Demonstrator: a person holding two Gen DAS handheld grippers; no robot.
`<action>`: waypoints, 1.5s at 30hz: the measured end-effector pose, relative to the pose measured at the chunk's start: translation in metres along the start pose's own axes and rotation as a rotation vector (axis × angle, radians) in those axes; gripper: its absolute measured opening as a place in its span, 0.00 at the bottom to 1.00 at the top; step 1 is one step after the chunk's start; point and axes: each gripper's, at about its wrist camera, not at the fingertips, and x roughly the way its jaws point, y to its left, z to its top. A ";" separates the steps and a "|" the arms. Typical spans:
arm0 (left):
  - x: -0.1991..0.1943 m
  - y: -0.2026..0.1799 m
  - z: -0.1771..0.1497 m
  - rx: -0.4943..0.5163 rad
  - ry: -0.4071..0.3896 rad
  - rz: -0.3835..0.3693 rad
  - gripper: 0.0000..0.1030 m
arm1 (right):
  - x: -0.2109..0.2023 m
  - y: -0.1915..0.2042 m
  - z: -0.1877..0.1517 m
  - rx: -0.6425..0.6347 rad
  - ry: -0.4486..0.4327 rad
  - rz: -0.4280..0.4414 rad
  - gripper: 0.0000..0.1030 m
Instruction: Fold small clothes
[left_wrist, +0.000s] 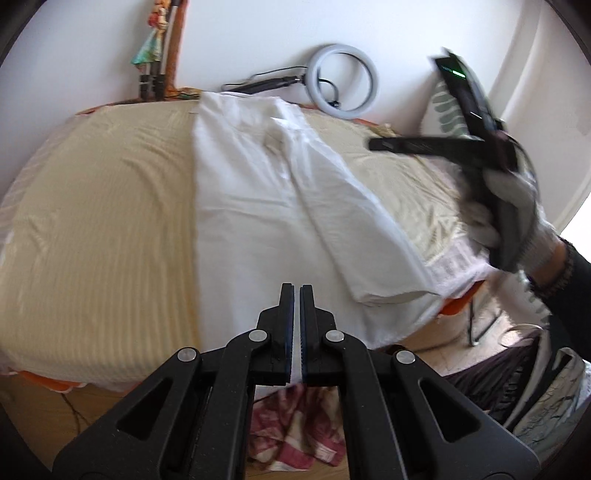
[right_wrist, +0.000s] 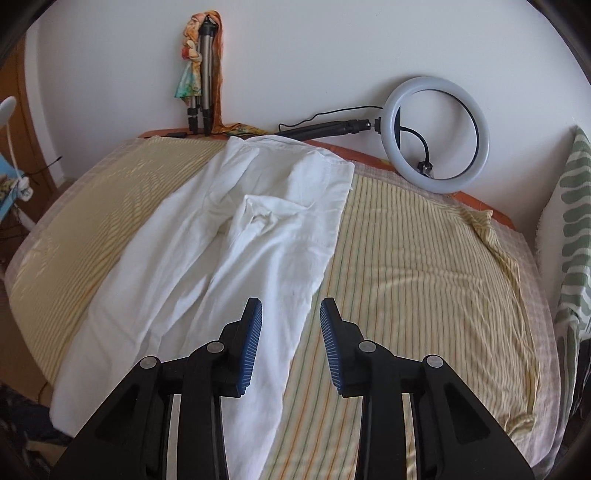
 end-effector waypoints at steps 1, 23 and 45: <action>0.000 0.004 0.001 0.000 -0.001 0.014 0.00 | -0.004 0.002 -0.005 -0.013 0.000 0.003 0.30; 0.035 0.043 0.003 -0.063 0.055 0.107 0.00 | 0.002 0.046 -0.082 -0.225 0.103 0.087 0.28; 0.040 0.072 -0.017 -0.269 0.174 -0.088 0.28 | -0.016 -0.033 -0.124 0.168 0.259 0.429 0.49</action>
